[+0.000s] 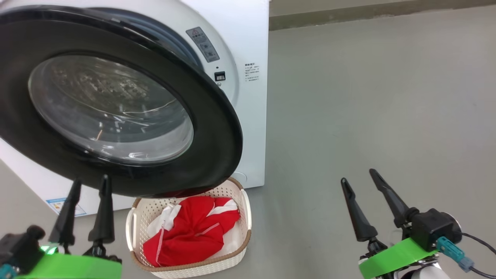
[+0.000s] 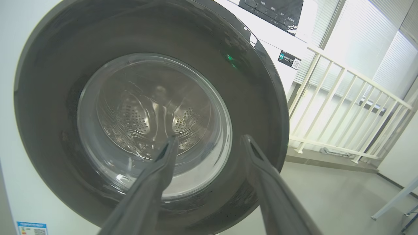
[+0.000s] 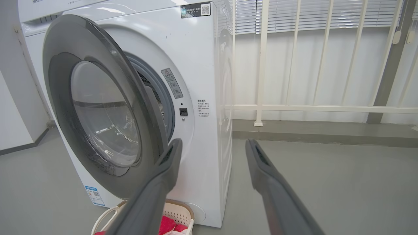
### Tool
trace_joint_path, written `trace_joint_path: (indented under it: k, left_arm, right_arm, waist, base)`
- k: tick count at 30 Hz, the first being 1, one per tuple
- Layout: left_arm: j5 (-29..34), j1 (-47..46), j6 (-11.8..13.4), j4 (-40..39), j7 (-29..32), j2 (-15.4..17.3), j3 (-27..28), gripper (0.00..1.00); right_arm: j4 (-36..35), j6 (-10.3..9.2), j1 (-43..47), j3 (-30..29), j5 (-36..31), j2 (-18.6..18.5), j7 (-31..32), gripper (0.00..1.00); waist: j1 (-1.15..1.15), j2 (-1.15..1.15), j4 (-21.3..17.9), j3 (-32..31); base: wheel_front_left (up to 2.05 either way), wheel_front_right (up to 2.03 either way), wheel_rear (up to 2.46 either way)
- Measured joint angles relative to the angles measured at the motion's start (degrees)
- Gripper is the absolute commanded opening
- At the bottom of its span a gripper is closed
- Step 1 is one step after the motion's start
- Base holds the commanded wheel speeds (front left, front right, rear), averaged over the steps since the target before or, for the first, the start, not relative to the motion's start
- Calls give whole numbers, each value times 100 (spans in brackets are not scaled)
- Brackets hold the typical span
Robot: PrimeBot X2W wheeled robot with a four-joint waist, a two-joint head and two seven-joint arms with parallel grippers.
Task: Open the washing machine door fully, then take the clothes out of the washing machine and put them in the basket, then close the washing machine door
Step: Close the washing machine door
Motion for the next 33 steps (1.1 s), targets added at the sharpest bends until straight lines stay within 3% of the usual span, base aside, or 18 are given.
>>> trace_joint_path:
  k: [6, 12, 20, 33]
  left_arm:
    - [1293, 471, 100, -278, -18, -179, 282, 100]
    - [2004, 878, 91, -213, -18, -381, 383, 100]
    - [2307, 992, -45, -140, -18, -688, 614, 100]
    - [2582, 1086, -213, -91, -18, -893, 805, 100]
  right_arm:
    - [-93, -1, 43, -145, -46, 9, 0, 100]
    - [-136, 0, 54, -309, -52, 16, 0, 100]
    - [-160, -1, 109, -318, -53, 20, 0, 100]
    - [77, -1, 174, -198, -109, 22, 0, 100]
  waist:
    - [0, 0, 72, -46]
    - [0, 0, 133, -105]
    - [0, 0, 189, -170]
    - [0, 0, 244, -183]
  base:
    - [0, 0, 0]
    - [0, 0, 0]
    - [0, 0, 0]
    - [0, 0, 0]
